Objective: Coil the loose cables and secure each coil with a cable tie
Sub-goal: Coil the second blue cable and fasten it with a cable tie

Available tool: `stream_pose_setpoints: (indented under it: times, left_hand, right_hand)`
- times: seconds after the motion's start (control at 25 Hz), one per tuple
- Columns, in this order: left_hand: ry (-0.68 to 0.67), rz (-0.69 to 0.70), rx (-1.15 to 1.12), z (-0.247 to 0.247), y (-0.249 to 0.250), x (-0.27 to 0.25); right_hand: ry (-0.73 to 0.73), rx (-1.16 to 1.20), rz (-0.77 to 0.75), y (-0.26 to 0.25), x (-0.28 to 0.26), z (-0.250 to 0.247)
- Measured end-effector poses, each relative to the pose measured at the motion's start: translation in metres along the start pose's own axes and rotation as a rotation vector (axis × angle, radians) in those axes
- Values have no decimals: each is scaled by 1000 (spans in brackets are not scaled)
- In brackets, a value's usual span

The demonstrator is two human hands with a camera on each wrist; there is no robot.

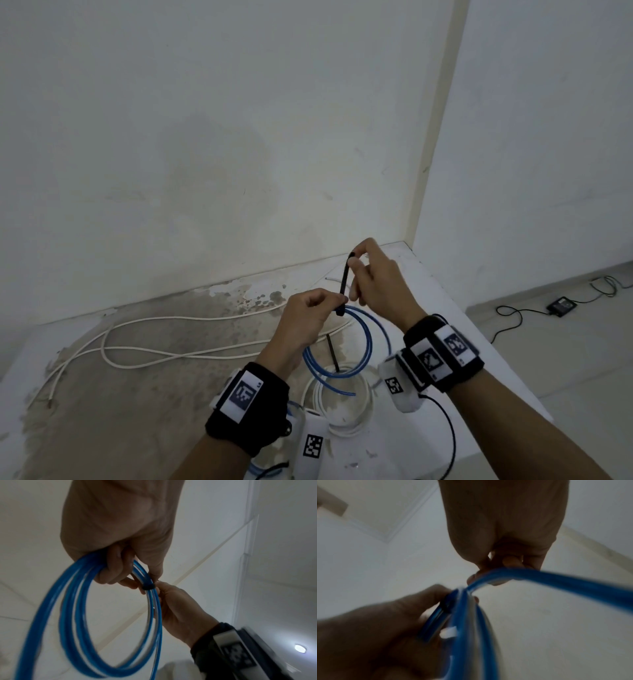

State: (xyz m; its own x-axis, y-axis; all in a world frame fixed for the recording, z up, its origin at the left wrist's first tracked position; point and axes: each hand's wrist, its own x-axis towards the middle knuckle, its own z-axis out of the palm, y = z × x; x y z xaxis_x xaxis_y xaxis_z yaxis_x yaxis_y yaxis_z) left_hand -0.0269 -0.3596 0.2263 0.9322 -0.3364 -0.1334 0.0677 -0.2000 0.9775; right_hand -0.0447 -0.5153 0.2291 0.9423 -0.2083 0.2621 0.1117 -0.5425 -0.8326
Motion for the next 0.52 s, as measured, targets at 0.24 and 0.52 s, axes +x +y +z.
stream_pose_setpoints:
  times: [0.24,0.52]
  left_hand:
    - [-224,-141,66,27,-28,-31]
    - [-13,-131,-110,25,-14,-7]
  right_hand:
    - [333,234,130,4,25,-64]
    - [-184,70,102,3,-20,-44]
